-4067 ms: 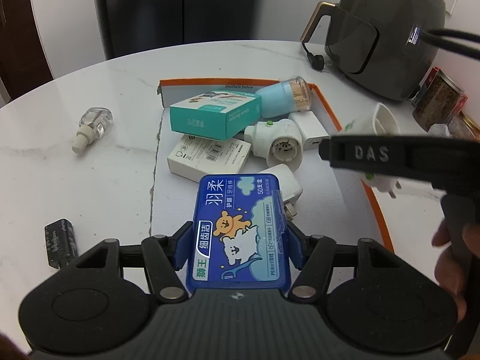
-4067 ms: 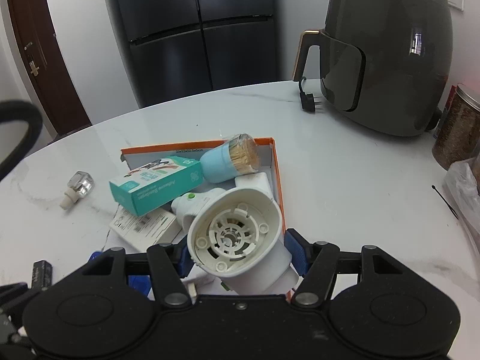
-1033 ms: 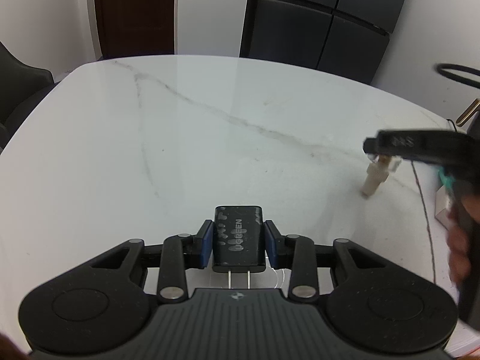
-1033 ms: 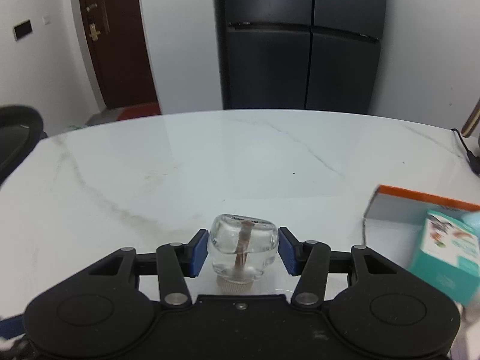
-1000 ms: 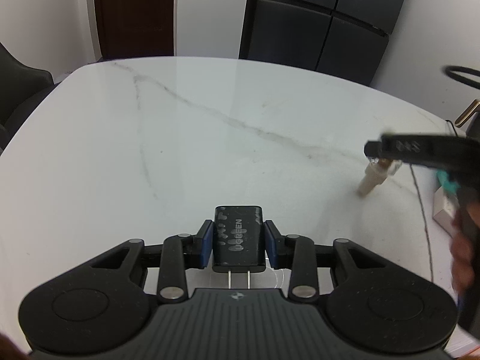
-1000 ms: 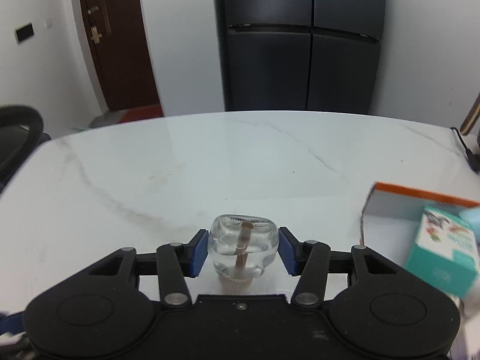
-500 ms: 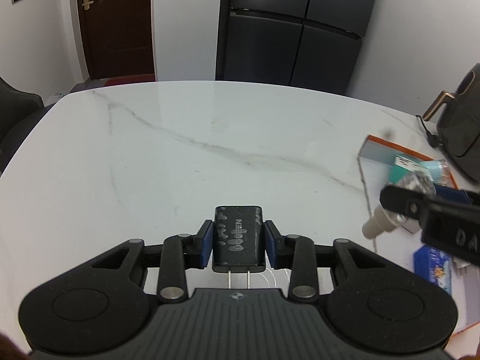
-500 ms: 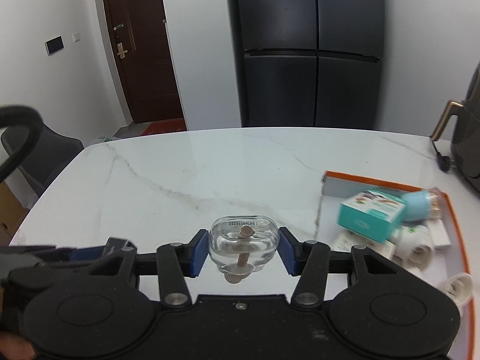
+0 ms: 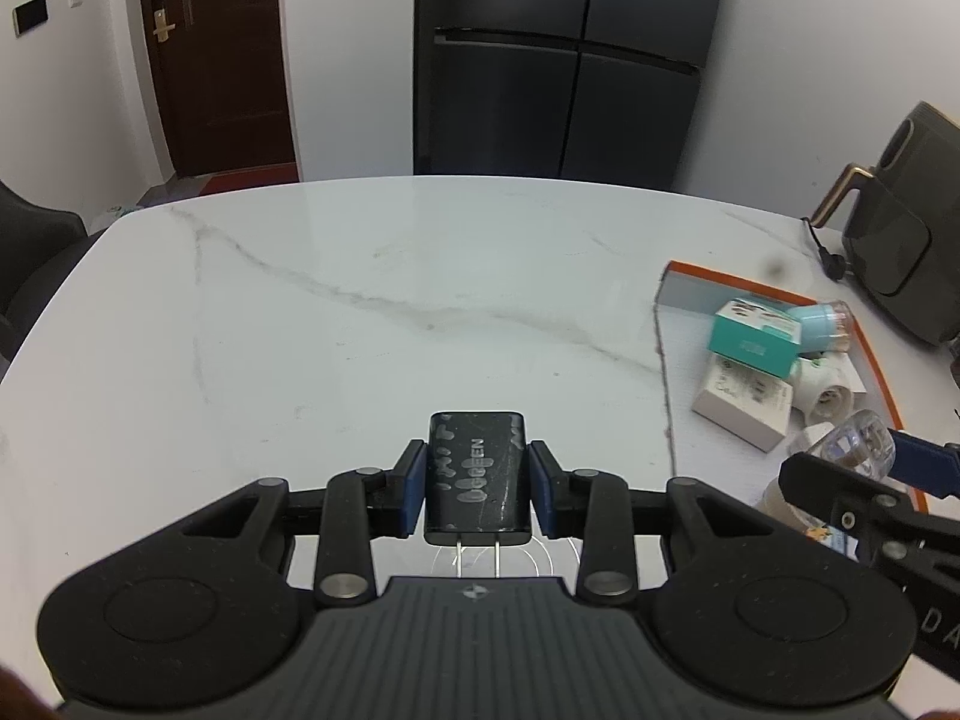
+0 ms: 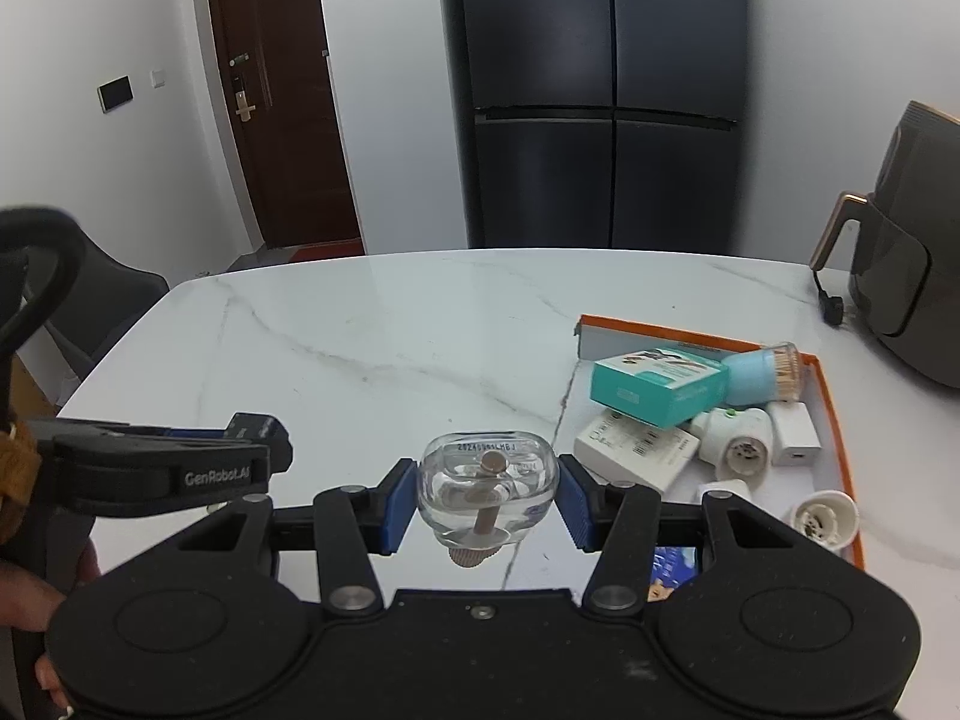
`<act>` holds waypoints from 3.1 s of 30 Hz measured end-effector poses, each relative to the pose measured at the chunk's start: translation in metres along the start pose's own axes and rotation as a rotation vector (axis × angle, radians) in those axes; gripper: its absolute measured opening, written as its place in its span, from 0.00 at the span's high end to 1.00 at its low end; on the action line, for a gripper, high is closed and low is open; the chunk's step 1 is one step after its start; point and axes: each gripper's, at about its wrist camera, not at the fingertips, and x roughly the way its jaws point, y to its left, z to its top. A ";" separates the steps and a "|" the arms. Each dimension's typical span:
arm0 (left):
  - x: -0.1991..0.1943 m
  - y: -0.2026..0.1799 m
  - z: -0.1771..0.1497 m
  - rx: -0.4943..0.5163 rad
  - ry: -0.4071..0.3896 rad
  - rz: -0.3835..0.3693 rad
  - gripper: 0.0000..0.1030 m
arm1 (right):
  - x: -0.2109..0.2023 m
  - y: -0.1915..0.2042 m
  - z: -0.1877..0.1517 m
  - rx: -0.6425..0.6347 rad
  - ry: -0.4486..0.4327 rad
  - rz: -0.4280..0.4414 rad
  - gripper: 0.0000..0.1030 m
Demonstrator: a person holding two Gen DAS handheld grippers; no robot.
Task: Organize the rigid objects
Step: 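Carry the charger and refill bottle over the orange-rimmed box, then lower the charger and bottle into the box and open both grippers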
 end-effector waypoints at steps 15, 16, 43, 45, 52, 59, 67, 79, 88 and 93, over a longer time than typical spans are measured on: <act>-0.009 -0.056 -0.001 0.063 -0.007 -0.048 0.65 | -0.035 -0.040 -0.009 0.042 -0.042 -0.053 0.41; -0.009 -0.060 -0.002 0.068 -0.006 -0.055 0.65 | -0.036 -0.042 -0.010 0.047 -0.043 -0.056 0.41; -0.002 -0.177 -0.032 0.246 0.048 -0.220 0.65 | -0.078 -0.136 -0.053 0.171 -0.017 -0.240 0.41; -0.001 -0.180 -0.034 0.249 0.051 -0.219 0.65 | -0.077 -0.138 -0.055 0.172 -0.009 -0.240 0.41; 0.003 -0.182 -0.036 0.237 0.064 -0.208 0.65 | -0.072 -0.141 -0.058 0.165 0.011 -0.230 0.41; 0.008 -0.178 -0.035 0.216 0.073 -0.193 0.65 | -0.063 -0.141 -0.057 0.149 0.035 -0.214 0.41; 0.013 -0.175 -0.034 0.205 0.083 -0.180 0.65 | -0.042 -0.140 -0.057 0.124 0.106 -0.199 0.41; 0.027 -0.185 -0.028 0.211 0.094 -0.190 0.65 | -0.050 -0.161 -0.049 0.188 0.005 -0.225 0.26; 0.040 -0.207 -0.025 0.237 0.108 -0.231 0.60 | -0.074 -0.172 -0.057 0.216 -0.017 -0.255 0.25; 0.030 -0.205 -0.028 0.253 0.113 -0.211 0.27 | -0.084 -0.167 -0.060 0.205 -0.023 -0.248 0.24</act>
